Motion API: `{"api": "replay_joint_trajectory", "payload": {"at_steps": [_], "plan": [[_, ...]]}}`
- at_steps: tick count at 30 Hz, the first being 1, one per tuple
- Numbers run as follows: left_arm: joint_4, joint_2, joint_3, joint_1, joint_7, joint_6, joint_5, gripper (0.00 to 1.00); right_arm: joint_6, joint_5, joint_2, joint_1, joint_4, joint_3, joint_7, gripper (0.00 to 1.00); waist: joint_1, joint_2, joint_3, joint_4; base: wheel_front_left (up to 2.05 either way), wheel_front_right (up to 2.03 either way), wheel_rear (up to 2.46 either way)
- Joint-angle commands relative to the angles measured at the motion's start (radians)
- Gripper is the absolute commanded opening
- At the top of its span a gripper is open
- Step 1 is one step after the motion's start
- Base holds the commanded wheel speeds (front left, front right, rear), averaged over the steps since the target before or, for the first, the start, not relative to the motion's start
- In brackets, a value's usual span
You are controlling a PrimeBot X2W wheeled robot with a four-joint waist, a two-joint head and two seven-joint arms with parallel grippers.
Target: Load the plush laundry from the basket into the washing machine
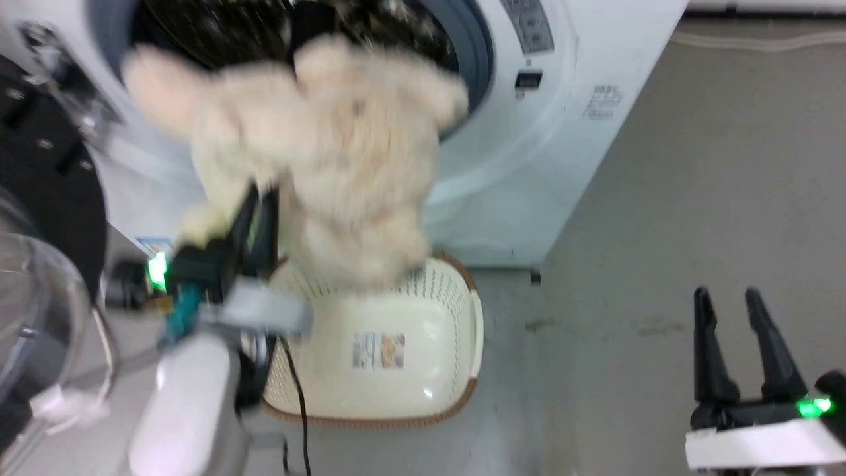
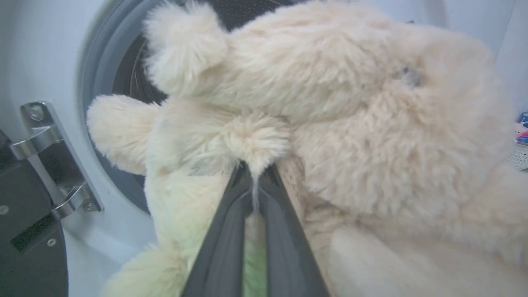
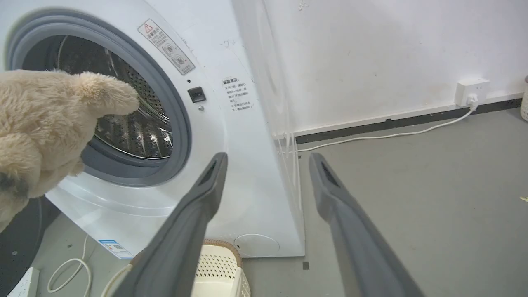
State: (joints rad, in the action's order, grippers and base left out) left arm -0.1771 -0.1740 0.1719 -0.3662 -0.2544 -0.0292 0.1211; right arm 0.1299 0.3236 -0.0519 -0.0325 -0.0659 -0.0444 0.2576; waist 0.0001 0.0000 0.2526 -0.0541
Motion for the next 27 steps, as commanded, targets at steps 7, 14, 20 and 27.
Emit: {"api": "replay_joint_trajectory", "payload": {"at_steps": [7,14,20,27], "plan": [[-0.117,-0.031,-0.023,-0.387,0.11,0.004,-0.021,0.0,0.001,0.024,0.002,0.107,-0.022,0.008,0.004,1.0,-0.0001,0.0,0.262,-0.091,0.0,0.0,0.0],[-0.26,-0.091,-0.06,-0.652,0.184,-0.004,-0.031,0.0,0.001,0.064,0.002,0.17,-0.02,0.011,0.004,1.0,-0.0001,0.0,0.389,-0.149,0.0,0.0,0.0],[-0.441,-0.147,-0.062,-0.904,0.245,-0.006,-0.058,0.0,0.001,0.093,0.002,0.219,-0.009,0.037,0.004,1.0,-0.0001,0.0,0.479,-0.192,0.0,0.0,0.0],[-0.608,-0.182,-0.032,-1.087,0.282,-0.018,-0.101,0.0,0.001,0.122,0.002,0.265,0.0,0.06,0.004,1.0,-0.0001,0.0,0.543,-0.229,0.0,0.0,0.0]]}}
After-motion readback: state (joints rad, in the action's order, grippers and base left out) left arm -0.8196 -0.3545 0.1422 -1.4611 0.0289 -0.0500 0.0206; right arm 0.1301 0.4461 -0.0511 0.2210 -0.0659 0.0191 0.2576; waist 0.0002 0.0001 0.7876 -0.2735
